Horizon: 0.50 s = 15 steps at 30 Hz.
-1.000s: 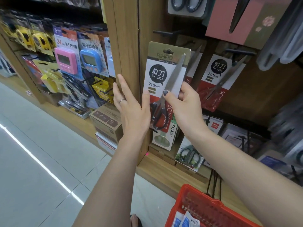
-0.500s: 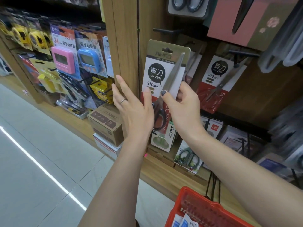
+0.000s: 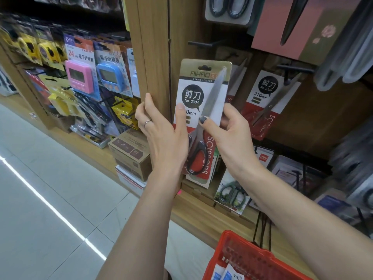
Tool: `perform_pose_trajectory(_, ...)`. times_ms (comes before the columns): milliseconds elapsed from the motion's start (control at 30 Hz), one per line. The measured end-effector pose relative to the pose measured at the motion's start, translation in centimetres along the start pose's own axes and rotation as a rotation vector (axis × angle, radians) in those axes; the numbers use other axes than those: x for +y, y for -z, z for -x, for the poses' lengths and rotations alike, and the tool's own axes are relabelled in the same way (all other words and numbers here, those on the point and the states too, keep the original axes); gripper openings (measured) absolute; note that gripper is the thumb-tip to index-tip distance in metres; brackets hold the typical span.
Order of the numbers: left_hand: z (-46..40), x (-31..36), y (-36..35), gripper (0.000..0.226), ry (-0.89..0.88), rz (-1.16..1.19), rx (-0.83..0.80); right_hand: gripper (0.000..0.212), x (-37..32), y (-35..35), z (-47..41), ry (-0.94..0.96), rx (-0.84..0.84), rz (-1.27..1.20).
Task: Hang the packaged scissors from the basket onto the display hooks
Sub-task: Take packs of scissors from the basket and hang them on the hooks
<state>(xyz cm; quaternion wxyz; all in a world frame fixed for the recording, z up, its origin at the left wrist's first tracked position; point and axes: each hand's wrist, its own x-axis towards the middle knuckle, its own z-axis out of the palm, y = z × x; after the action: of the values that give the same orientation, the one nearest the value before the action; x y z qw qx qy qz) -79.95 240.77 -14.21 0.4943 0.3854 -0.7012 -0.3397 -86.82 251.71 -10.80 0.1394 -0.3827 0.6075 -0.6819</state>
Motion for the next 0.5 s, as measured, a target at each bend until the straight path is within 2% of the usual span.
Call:
perform_pose_trajectory(300,0.0,-0.1,-0.1,0.074,-0.002,-0.014,0.006,0.020,-0.1,0.0,-0.2,0.017,0.023,0.022)
perform_pose_trajectory(500,0.1,-0.1,-0.3,0.076,-0.003,-0.043,0.007,0.015,0.5,0.1,-1.3,-0.039,0.063,0.024)
